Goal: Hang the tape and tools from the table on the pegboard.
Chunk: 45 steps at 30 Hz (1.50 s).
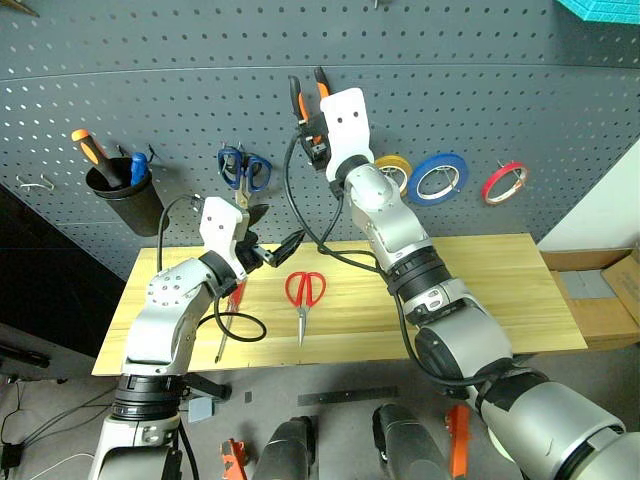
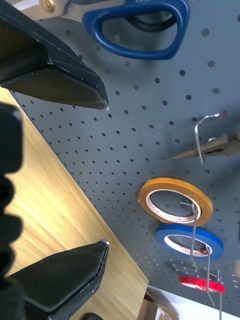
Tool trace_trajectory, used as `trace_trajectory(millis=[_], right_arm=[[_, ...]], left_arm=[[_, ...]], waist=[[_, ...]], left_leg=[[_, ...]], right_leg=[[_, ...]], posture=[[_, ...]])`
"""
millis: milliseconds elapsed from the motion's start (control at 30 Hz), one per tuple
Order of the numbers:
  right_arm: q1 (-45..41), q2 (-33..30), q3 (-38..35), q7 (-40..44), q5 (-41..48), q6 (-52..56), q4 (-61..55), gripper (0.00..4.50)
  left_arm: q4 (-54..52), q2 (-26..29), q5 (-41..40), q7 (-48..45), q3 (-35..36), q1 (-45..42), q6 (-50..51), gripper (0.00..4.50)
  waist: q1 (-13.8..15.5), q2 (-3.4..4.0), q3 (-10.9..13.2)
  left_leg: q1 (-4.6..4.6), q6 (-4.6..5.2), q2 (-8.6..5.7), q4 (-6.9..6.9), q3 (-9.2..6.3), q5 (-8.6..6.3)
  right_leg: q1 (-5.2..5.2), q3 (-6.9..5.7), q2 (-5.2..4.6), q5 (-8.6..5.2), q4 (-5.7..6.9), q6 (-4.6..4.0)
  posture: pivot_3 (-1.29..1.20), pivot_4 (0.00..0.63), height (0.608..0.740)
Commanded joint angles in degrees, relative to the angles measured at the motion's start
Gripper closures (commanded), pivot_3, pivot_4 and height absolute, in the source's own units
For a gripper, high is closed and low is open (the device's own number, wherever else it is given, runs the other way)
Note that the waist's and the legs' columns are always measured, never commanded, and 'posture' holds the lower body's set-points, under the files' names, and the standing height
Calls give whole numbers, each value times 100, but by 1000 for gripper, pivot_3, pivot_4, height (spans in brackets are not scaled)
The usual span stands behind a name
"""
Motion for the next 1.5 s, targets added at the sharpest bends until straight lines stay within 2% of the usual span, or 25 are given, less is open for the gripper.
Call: trace_trajectory(millis=[33,233,433,467,533,700,800,900,1033,1167,1333,1500], right_arm=[[-90,20,61,14,-87,-202,-182,2073],[213,35,211,204,-198,242,-331,2073],[690,-115,413,417,-336,900,-826,84],[802,-156,464,471,-372,1041,-994,32],[960,-213,546,567,-424,1268,-1263,32],[1763,-637,1045,1565,-321,2652,-2766,32],[2429,-1135,1405,2587,189,3799,-4240,32],[2879,-1562,1551,3094,581,4601,-5261,32],[3225,-1818,1568,3091,717,5065,-5715,32],[3327,-1826,1620,2962,735,5251,-5831,32],[3362,-1811,1661,2848,767,5332,-5871,32],[3362,-1872,1668,2811,799,5344,-5880,32]], left_arm=[[-48,-21,12,-48,2,-87,-171,0],[15,-72,46,-38,-46,-121,-196,0],[2,-121,97,-22,-149,-71,-162,0],[-10,-123,101,-16,-162,-58,-145,0],[-28,-125,102,-5,-177,-38,-124,0],[-238,-148,86,126,-254,239,260,0],[-456,-87,328,416,-514,666,934,0],[-448,-153,594,888,-700,881,1711,0],[-135,-458,801,1534,-808,863,2772,0],[319,-817,937,1877,-926,754,3227,0],[1282,-1312,1307,2404,-1086,226,3262,0],[2282,-1812,1352,2863,-756,-456,3105,0]], waist=[[0,0,0],[1,0,0],[-2,0,0],[-2,0,0],[-1,0,0],[-7,0,0],[-7,0,0],[-13,0,1],[-7,-4,2],[-5,-5,3],[11,-13,7],[8,-14,7]], left_leg=[[0,0,0,0,0,0],[0,0,0,2,-1,0],[0,0,0,2,-1,0],[0,0,0,2,-1,0],[0,0,0,3,-1,0],[0,0,0,5,0,0],[0,0,0,5,-3,-1],[0,0,1,2,-6,-2],[1,0,5,17,-11,-2],[7,0,5,23,-9,-1],[2,-1,5,23,-11,0],[-7,-1,3,20,-6,-1]], right_leg=[[0,0,0,0,0,0],[1,0,0,0,1,0],[1,0,0,0,1,0],[1,0,0,0,1,0],[2,0,0,0,1,0],[5,0,-1,-1,-1,1],[5,-2,-1,-1,-2,2],[8,-3,-1,-8,-8,13],[17,-12,-1,-21,-12,34],[23,-13,-1,-18,-8,37],[21,-16,-3,-17,-13,38],[24,-15,-4,-9,-49,49]], posture=[[-64,185,740],[-71,185,740],[-76,189,740],[-77,190,740],[-78,191,740],[-84,195,740],[-88,199,740],[-91,201,740],[-97,204,740],[-115,209,740],[-121,210,740],[-131,211,740]])
